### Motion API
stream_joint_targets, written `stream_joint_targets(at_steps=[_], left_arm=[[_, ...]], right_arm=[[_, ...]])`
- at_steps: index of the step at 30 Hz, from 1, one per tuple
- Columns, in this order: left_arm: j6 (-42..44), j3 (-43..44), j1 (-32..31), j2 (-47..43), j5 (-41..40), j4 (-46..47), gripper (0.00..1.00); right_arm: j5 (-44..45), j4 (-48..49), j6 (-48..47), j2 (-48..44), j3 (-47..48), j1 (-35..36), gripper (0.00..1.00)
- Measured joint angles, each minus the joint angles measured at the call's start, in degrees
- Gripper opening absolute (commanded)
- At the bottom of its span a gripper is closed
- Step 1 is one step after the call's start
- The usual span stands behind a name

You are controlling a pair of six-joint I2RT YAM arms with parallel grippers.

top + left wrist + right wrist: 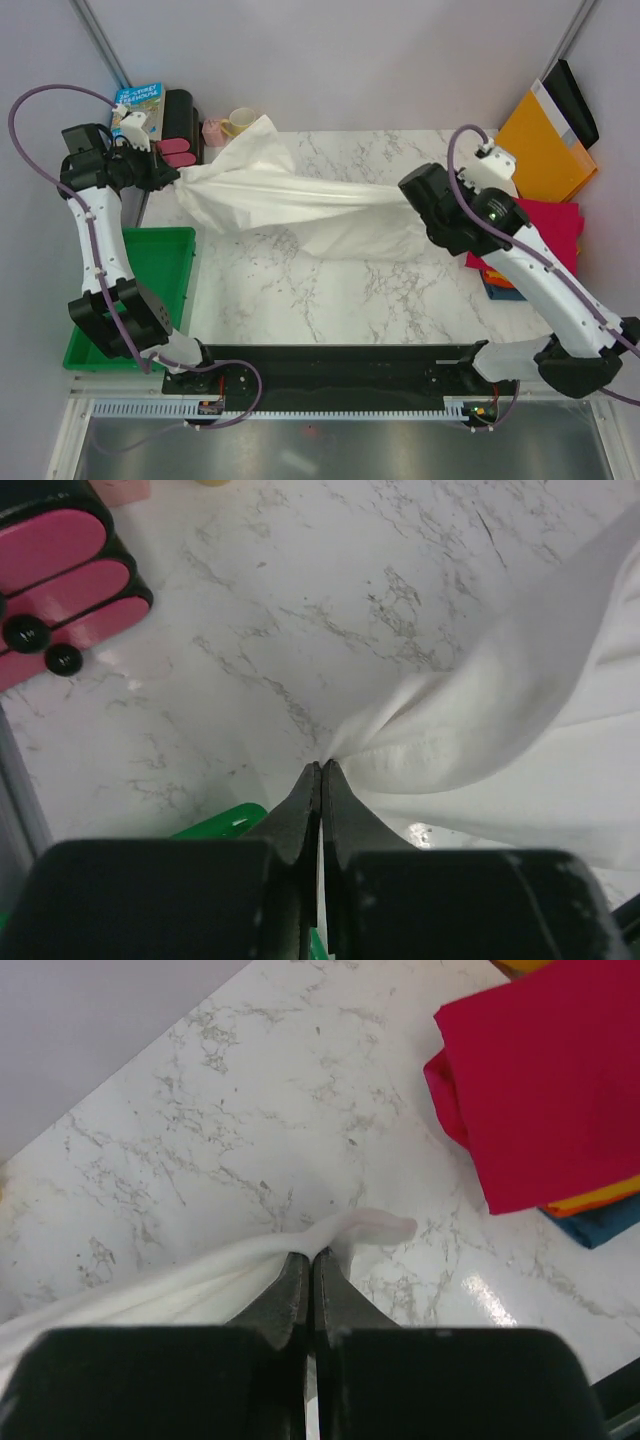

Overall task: Fold and stack the t-shirts
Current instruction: Flatten out the tshirt

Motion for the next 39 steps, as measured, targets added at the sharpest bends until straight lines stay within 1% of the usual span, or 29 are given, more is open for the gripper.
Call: stream_joint_targets(at_steps=[2, 4, 6, 9, 15, 20, 22, 25, 27, 29, 30, 32, 34, 36, 38, 39], left_arm=[[-1.68, -0.9, 0.7, -0.04, 1.27, -0.94, 0.02], [-2.32, -3.23, 0.87, -0.02, 1.55, -1.46, 0.02], [-2.4, -5.22, 0.9, 0.0, 1.57, -2.64, 0.02], [-2.4, -5.99, 0.76, 0.79, 1.55, -4.11, 0.02], [-2.64, -5.35, -0.13, 5.64, 0.94, -3.98, 0.02], [-2.64, -3.04, -4.7, 8.44, -2.91, -3.89, 0.02], [-2.8, 0.57, -7.23, 9.14, -4.98, -3.91, 0.02], [-4.39, 11.1, -10.86, 12.07, -7.13, -3.61, 0.02], [-6.23, 20.79, -12.24, 15.39, -8.22, -3.87, 0.02], [-8.74, 33.9, -12.79, 20.61, -9.49, -3.72, 0.02], [-9.27, 36.52, -12.83, 21.64, -9.6, -3.39, 0.02], [-11.1, 45.05, -12.72, 24.92, -10.56, -4.15, 0.02], [-11.87, 47.3, -12.72, 25.38, -11.08, -4.04, 0.02], [-12.11, 45.99, -12.72, 24.52, -11.26, -3.52, 0.02], [-12.09, 41.42, -12.72, 22.71, -11.67, -3.69, 0.02], [-12.07, 37.9, -12.72, 21.57, -11.98, -3.39, 0.02]], right_arm=[[1.53, -0.02, -6.54, 4.42, 6.78, -1.31, 0.0], [2.47, 0.13, -11.1, 8.66, 9.9, -1.75, 0.0], [2.67, 0.15, -15.39, 12.61, 10.82, -2.25, 0.0], [2.29, 0.31, -19.23, 15.23, 9.64, -3.21, 0.0], [0.59, 3.5, -23.5, 14.97, 3.26, -5.79, 0.0], [-0.52, 6.93, -27.19, 14.95, 2.27, -8.96, 0.0], [-0.81, 8.55, -29.51, 15.02, 3.39, -10.21, 0.0], [-1.68, 10.38, -33.14, 16.44, 9.53, -13.27, 0.0], [-2.29, 11.58, -35.19, 18.75, 16.04, -15.63, 0.0], [-3.37, 12.63, -37.44, 22.82, 25.38, -18.12, 0.0], [-3.78, 13.09, -38.42, 24.9, 30.18, -19.04, 0.0], [-4.7, 14.43, -40.22, 28.59, 38.36, -20.04, 0.0], [-5.31, 15.28, -41.4, 30.03, 41.7, -20.13, 0.0], [-5.79, 15.89, -41.86, 29.9, 40.96, -19.93, 0.0], [-6.19, 16.44, -41.68, 28.35, 36.13, -19.78, 0.0], [-6.64, 17.38, -41.33, 27.17, 31.95, -19.78, 0.0]])
